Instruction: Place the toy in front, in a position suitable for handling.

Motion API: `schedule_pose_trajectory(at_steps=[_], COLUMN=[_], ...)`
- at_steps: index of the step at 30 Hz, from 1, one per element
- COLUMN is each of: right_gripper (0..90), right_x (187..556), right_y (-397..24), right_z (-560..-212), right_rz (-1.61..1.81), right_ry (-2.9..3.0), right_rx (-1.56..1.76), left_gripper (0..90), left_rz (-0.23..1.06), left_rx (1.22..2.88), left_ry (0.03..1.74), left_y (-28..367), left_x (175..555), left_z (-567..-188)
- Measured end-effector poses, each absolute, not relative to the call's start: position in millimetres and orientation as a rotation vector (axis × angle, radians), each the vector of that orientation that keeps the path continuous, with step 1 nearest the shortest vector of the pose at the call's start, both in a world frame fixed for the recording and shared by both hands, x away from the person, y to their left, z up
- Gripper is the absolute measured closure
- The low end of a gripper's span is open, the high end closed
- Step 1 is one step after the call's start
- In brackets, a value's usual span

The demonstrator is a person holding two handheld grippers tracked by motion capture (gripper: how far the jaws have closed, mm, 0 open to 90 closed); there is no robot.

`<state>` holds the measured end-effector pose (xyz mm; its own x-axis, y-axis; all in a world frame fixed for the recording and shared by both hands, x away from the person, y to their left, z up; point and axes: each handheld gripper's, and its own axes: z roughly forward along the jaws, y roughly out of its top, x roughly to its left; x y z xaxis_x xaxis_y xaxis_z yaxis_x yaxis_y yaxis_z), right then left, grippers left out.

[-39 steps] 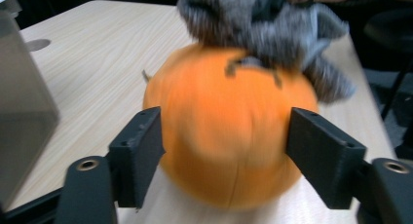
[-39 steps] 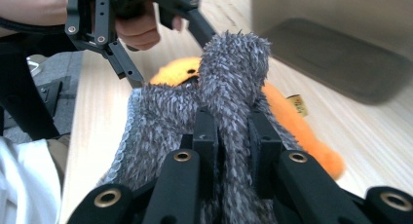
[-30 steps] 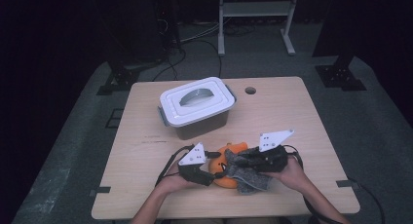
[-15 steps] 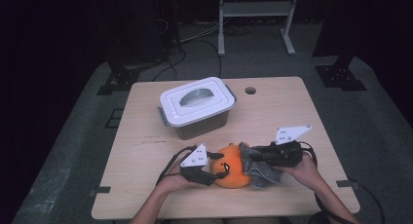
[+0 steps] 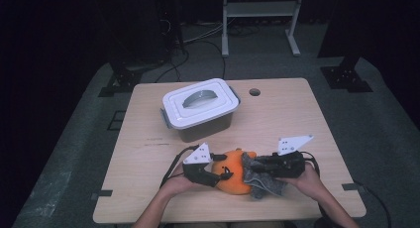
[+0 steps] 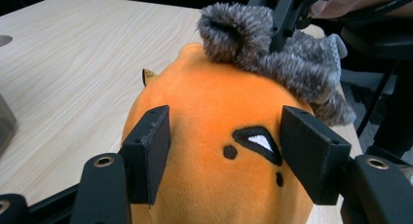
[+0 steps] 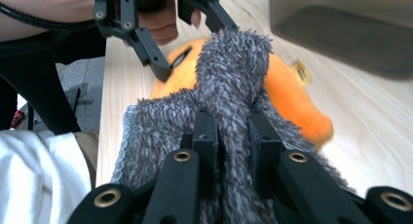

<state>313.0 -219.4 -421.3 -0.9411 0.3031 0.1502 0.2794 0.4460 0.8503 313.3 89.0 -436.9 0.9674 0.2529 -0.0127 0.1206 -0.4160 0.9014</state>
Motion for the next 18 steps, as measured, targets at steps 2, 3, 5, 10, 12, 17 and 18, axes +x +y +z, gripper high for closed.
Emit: schedule_pose_trajectory(at_steps=[2, 3, 5, 10, 12, 17, 18], right_gripper=[76.9, 76.8, 76.8, 76.8, 76.8, 76.8, 76.8], right_x=[312.8, 312.8, 313.3, 321.3, 328.9, 335.7, 330.7], right_y=[-224.9, -227.4, -231.1, -224.3, -219.0, -209.9, -209.0], right_z=[-424.3, -424.9, -423.7, -410.4, -407.9, -412.9, -413.9], right_rz=[1.534, 1.506, 1.476, 1.488, 1.506, 1.542, 1.550], right_ry=[2.660, 2.669, 2.670, 2.633, 2.623, 2.630, 2.631], right_rx=[0.545, 0.543, 0.552, 0.527, 0.527, 0.555, 0.538], left_gripper=[36.1, 36.2, 36.9, 37.6, 37.6, 33.3, 23.7], left_rz=[0.150, 0.153, 0.154, 0.142, 0.135, 0.109, 0.111], left_rx=[2.005, 2.008, 2.013, 2.028, 2.036, 2.010, 1.993], left_ry=[0.251, 0.245, 0.236, 0.191, 0.180, 0.204, 0.237], left_y=[88.5, 88.7, 89.1, 90.2, 91.5, 98.2, 98.3], left_x=[312.3, 311.7, 311.0, 306.8, 305.3, 307.5, 309.1], left_z=[-437.9, -438.1, -438.2, -436.9, -436.3, -434.0, -433.1])
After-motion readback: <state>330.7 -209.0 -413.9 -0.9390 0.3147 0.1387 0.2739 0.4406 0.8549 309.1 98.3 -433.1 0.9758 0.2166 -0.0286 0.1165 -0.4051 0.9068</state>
